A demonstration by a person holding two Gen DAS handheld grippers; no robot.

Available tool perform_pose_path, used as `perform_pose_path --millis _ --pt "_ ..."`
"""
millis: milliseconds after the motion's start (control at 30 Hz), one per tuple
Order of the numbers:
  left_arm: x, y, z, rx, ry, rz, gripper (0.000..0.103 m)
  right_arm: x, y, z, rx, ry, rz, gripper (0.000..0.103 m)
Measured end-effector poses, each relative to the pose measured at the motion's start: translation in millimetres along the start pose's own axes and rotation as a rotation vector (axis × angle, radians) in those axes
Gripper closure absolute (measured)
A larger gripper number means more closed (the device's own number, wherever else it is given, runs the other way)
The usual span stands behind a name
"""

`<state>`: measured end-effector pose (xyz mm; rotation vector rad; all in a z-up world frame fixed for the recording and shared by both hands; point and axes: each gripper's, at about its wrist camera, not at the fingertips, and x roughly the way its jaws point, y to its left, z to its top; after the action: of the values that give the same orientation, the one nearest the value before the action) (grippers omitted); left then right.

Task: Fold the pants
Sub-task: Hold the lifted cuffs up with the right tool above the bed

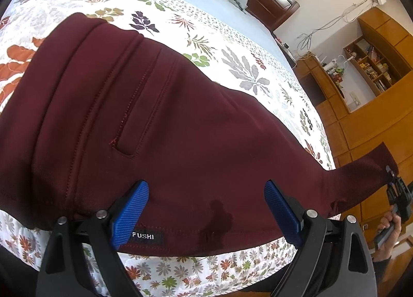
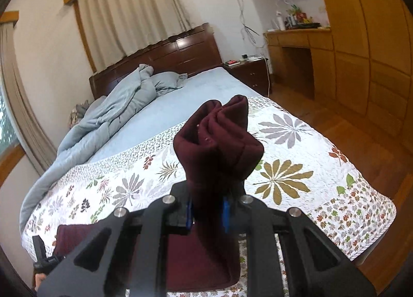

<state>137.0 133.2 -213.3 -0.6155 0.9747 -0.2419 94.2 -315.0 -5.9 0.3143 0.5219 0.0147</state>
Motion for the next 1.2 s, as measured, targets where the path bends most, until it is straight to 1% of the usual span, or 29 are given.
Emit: perform_pose_path --millis 300,600,900,1200 --pt "-1.1 -1.3 -3.1 0.031 -0.005 -0.013 0.011 3.5 38.4 -0.3 -0.101 0.0 -0.021 0.088" --pt "-0.6 -3.7 -3.3 0.039 -0.005 -0.01 0.011 7.3 60.9 -7.5 -0.18 -0.004 -0.029 0.088" --pt "-1.8 -3.8 -4.1 0.042 -0.007 -0.016 0.011 15.4 80.7 -12.7 -0.244 0.009 -0.024 0.087" --pt "-6.2 -1.3 -5.9 0.048 -0.01 -0.039 0.011 26.3 112.6 -19.8 -0.325 0.04 -0.009 0.088"
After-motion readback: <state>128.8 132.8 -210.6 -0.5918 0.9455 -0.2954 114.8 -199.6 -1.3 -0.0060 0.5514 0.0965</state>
